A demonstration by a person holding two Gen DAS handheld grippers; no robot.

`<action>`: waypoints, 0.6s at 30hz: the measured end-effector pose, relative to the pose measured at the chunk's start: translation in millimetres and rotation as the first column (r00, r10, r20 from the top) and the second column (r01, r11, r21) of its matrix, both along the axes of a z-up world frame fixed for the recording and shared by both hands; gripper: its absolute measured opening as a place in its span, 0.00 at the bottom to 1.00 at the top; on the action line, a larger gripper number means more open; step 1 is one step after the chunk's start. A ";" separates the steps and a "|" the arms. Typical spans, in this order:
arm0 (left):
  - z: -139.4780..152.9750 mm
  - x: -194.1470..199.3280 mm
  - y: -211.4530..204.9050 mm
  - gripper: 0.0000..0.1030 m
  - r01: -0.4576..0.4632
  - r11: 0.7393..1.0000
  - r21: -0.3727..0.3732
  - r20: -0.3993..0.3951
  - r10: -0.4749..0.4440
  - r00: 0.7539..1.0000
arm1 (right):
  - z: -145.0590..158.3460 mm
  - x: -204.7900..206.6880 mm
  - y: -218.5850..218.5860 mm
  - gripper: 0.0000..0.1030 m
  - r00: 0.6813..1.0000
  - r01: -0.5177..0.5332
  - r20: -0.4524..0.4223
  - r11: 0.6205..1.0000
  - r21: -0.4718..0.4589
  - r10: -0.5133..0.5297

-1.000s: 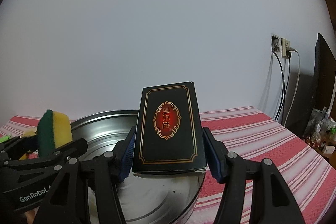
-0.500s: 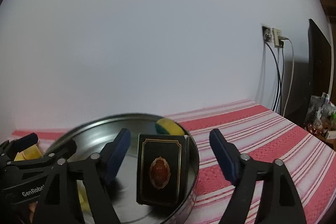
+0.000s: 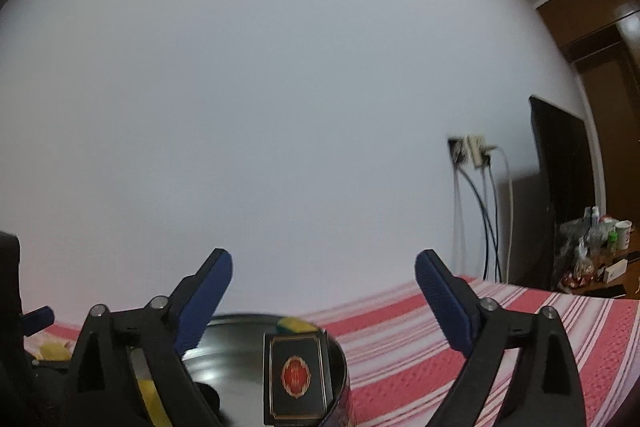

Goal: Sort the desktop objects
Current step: 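Open both tools to release the sponge and tea box into the bowl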

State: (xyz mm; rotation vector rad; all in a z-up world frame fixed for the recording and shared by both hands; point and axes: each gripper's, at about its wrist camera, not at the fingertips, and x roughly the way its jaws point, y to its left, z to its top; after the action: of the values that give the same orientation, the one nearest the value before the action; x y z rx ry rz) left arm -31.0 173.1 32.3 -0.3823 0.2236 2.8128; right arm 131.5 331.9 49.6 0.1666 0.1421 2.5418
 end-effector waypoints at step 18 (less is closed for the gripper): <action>-4.3 -1.8 -22.5 1.00 -0.025 0.993 0.115 0.034 0.021 0.999 | 0.6 4.0 -12.8 0.99 0.997 0.068 -0.018 0.996 -0.055 -0.069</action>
State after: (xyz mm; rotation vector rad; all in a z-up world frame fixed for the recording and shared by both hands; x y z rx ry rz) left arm -32.8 150.6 27.9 -0.4064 0.0490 2.8228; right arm 135.5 319.1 50.1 0.1732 0.2094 2.4661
